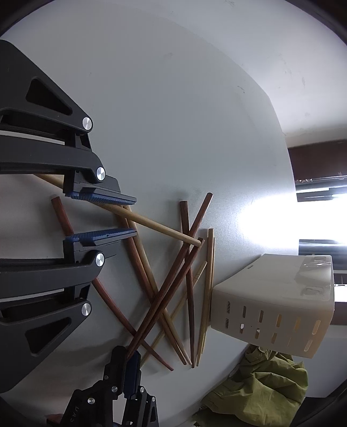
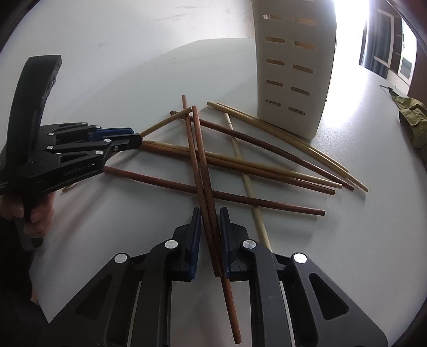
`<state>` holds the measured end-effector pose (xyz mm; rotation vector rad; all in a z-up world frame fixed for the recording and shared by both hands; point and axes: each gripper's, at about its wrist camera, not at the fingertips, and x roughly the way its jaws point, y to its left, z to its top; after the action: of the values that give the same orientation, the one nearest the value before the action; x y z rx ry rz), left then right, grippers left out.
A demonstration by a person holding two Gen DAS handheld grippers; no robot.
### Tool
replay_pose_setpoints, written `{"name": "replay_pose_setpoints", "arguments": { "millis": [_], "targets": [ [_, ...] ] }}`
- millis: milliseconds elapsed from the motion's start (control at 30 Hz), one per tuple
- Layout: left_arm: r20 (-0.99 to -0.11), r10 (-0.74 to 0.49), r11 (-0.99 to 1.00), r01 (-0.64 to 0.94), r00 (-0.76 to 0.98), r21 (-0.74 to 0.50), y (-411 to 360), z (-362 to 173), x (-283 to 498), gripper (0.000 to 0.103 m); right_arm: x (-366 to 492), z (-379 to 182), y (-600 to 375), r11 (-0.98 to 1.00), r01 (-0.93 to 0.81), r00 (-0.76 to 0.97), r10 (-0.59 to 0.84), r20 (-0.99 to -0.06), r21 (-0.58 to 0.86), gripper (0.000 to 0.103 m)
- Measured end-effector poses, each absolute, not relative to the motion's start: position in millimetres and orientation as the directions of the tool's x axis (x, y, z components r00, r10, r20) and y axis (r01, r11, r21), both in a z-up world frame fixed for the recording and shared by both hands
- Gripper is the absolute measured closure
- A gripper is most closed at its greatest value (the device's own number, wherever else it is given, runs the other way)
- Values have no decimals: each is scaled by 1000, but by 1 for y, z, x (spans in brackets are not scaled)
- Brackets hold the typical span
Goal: Organize utensils
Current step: 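Lower the left and right tools onto the chopstick pile, then close the left tool on a light chopstick while the right tool grasps a brown chopstick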
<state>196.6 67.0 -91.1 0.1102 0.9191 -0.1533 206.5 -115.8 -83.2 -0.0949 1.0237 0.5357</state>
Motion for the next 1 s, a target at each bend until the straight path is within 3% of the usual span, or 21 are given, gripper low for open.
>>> {"name": "replay_pose_setpoints", "arguments": {
  "millis": [167, 600, 1000],
  "targets": [
    [-800, -84, 984, 174, 595, 26, 70, -91, 196, 97, 202, -77, -116, 869, -462, 425, 393, -815, 179, 96],
    [-780, -80, 986, 162, 621, 28, 70, -81, 190, 97, 187, -57, -135, 867, -459, 443, 411, -796, 193, 97],
    [-778, -87, 985, 169, 623, 25, 69, -79, 188, 97, 195, -72, -121, 872, -461, 434, 381, -816, 162, 96]
  ]
}}
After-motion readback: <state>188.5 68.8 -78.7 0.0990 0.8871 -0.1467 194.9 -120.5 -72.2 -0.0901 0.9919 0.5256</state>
